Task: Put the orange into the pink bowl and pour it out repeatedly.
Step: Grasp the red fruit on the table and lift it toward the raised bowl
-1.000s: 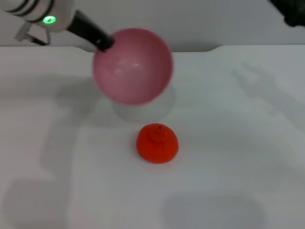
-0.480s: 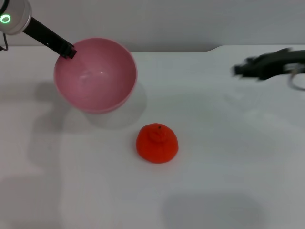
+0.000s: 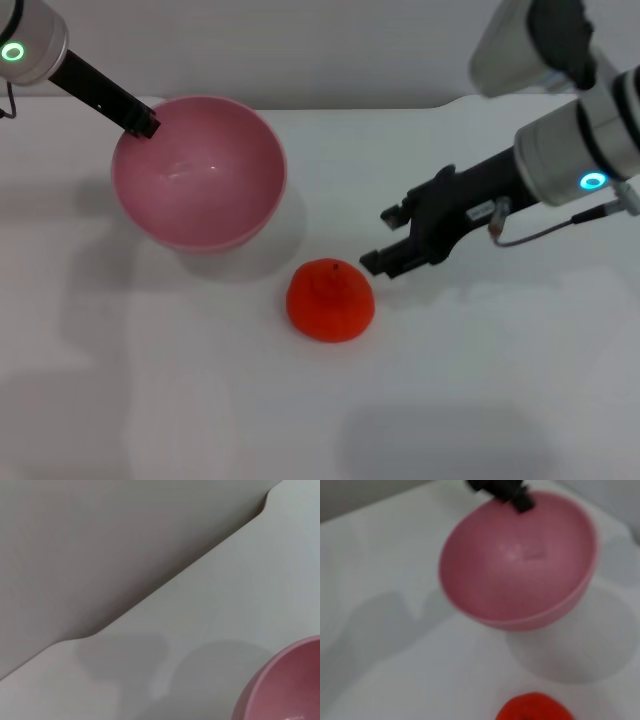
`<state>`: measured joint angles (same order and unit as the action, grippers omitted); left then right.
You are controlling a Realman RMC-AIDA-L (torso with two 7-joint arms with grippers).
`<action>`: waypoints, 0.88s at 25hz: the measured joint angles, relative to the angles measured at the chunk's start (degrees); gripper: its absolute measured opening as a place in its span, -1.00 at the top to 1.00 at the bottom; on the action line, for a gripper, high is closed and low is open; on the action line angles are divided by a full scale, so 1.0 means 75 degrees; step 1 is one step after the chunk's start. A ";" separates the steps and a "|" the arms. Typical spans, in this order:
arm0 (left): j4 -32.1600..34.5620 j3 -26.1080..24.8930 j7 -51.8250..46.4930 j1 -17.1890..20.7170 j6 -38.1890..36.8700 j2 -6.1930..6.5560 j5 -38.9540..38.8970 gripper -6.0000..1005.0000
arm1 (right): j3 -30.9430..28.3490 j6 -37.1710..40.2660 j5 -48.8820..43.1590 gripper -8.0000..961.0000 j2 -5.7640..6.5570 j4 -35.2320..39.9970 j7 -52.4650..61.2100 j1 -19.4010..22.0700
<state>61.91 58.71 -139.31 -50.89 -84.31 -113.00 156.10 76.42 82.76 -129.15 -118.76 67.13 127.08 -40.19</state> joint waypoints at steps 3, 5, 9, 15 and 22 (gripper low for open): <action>0.0096 -0.0001 -0.0016 0.0042 -0.0103 -0.0026 0.0000 0.90 | 0.0351 -0.0195 -0.0027 -0.27 -0.0012 -0.0175 0.0051 0.0005; 0.0109 0.0000 -0.0020 0.0045 -0.0110 -0.0030 -0.0001 0.90 | 0.0600 -0.0464 -0.0013 -0.38 -0.0019 -0.0398 0.0053 0.0024; 0.0193 0.0027 -0.0023 0.0049 -0.0165 -0.0090 -0.0002 0.90 | 0.1138 -0.1267 0.0026 -0.43 -0.0032 -0.0917 0.0050 0.0000; 0.0207 0.0113 0.0022 0.0042 -0.0166 -0.0160 0.0000 0.90 | 0.1870 -0.2292 0.0351 -0.43 -0.0042 -0.1701 -0.0026 -0.0251; 0.0209 0.0226 0.0059 0.0062 -0.0060 -0.0230 0.0009 0.90 | 0.2286 -0.2716 0.0685 -0.43 -0.0054 -0.2079 -0.0092 -0.0293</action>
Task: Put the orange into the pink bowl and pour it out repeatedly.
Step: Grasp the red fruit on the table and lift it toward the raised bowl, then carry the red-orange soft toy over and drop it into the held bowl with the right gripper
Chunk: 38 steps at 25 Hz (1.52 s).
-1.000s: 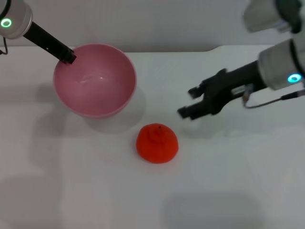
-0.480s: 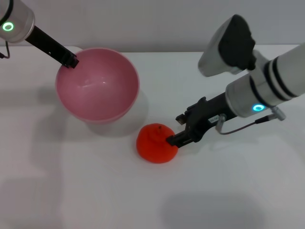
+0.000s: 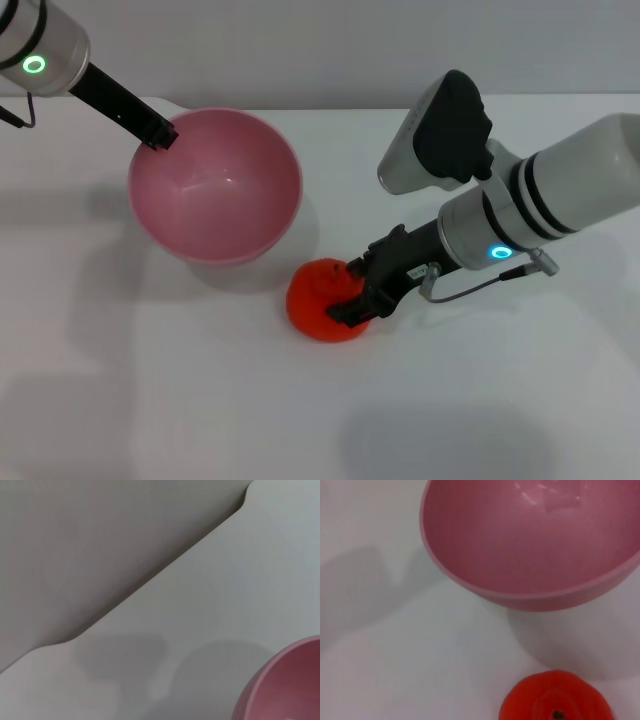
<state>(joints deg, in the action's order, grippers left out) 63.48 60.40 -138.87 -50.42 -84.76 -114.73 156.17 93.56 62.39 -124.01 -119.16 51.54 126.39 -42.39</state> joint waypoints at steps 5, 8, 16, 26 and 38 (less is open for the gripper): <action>0.0000 0.0098 0.0010 0.0000 0.0044 -0.0017 0.0002 0.90 | 0.0126 -0.0225 0.0051 -0.43 -0.0009 -0.0224 -0.0002 -0.0001; 0.0000 0.0141 0.0011 -0.0001 0.0047 -0.0018 0.0003 0.90 | 0.0173 -0.0326 0.0051 -0.43 -0.0013 -0.0237 -0.0016 0.0049; -0.0001 0.0176 0.0045 -0.0004 0.0072 -0.0018 0.0003 0.90 | 0.0163 -0.0380 0.0051 0.18 -0.0011 -0.0151 -0.0027 0.0109; -0.0003 0.0172 0.0069 0.0011 0.0132 -0.0002 0.0001 0.90 | -0.1333 -0.0297 0.0046 0.63 0.0073 0.0841 -0.0025 0.1316; -0.0027 0.0172 0.0206 -0.0044 0.0215 -0.0212 0.0002 0.90 | -0.3377 0.0680 0.1037 0.77 -0.0005 0.4835 -0.0279 0.3144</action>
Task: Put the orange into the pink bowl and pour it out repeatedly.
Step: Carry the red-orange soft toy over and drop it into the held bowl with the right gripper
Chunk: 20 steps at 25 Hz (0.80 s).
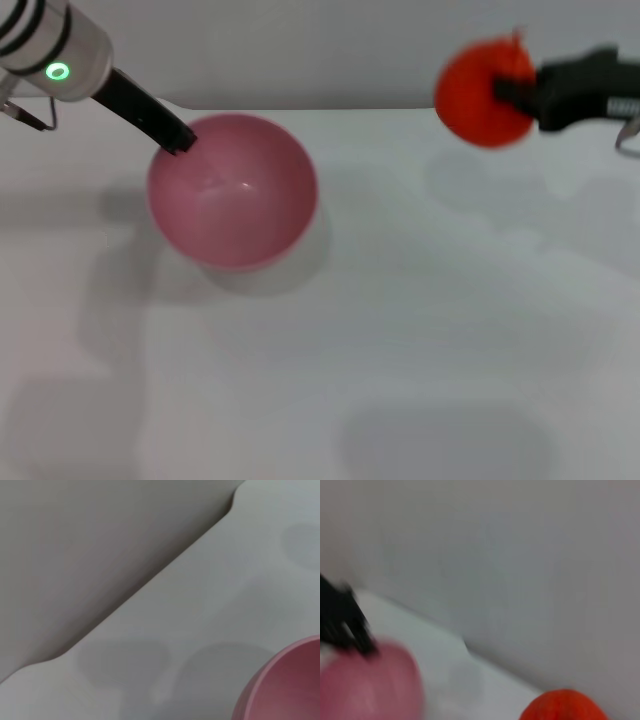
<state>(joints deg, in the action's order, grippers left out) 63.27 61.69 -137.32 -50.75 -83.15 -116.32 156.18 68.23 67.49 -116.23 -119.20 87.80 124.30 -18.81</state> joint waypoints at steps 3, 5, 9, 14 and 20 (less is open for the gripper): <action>0.0016 0.0051 0.0042 -0.0008 0.0001 -0.0131 -0.0014 0.90 | -0.0180 0.0549 0.0916 0.81 0.0006 0.0579 -0.0378 -0.0036; 0.0017 0.0195 0.0028 -0.0029 0.0008 -0.0177 -0.0070 0.90 | -0.0145 0.0809 0.1308 0.84 0.0022 0.0797 -0.0559 -0.0159; -0.0056 0.0704 -0.0059 -0.0111 0.0189 -0.0219 -0.0481 0.90 | 0.0319 0.0906 0.1486 0.87 0.0034 0.0741 -0.0736 -0.0437; -0.0062 0.0991 -0.0106 -0.0262 0.0388 -0.0230 -0.1184 0.90 | 0.0904 0.0662 0.1492 0.88 0.0052 -0.0249 -0.0999 -0.0823; 0.0006 0.1059 -0.0117 -0.0426 0.0410 -0.0237 -0.1379 0.90 | 0.1279 0.0238 0.1488 0.88 0.0043 -0.1167 -0.1262 -0.0935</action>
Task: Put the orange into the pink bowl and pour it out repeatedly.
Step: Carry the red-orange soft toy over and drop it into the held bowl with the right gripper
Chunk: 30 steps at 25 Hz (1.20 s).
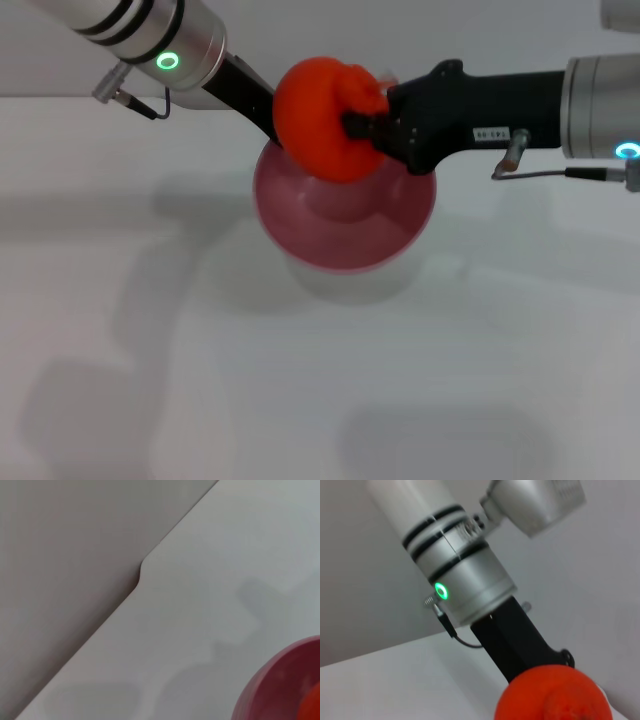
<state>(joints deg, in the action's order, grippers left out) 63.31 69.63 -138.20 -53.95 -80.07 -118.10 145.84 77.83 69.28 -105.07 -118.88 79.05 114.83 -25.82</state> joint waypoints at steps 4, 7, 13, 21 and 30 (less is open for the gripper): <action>0.0003 0.0004 -0.0002 -0.0065 0.0039 0.0009 0.0027 0.90 | 0.0010 -0.0085 -0.0034 0.88 0.0008 -0.0193 -0.0010 -0.0002; 0.0000 0.0007 0.0008 -0.0089 0.0059 0.0011 0.0053 0.90 | -0.0022 -0.0085 -0.0040 0.87 0.0008 -0.0203 -0.0028 -0.0003; -0.0034 0.0008 0.0027 -0.0093 0.0107 0.0029 0.0065 0.90 | -0.0065 -0.0086 -0.0042 0.83 0.0007 -0.0141 -0.0045 0.0027; -0.0027 -0.0026 0.0030 -0.0087 0.0117 0.0037 0.0078 0.90 | -0.0082 -0.0070 -0.0059 0.77 0.0022 -0.0108 -0.0077 0.0032; -0.0061 -0.0064 0.0016 -0.0051 0.0168 0.0056 0.0099 0.90 | -0.0081 -0.0027 -0.0060 -0.12 0.0012 0.0398 -0.0089 0.0319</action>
<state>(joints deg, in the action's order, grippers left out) 62.86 69.16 -138.08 -54.33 -78.82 -117.68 146.58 77.22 69.07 -105.52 -118.79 82.04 114.17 -23.43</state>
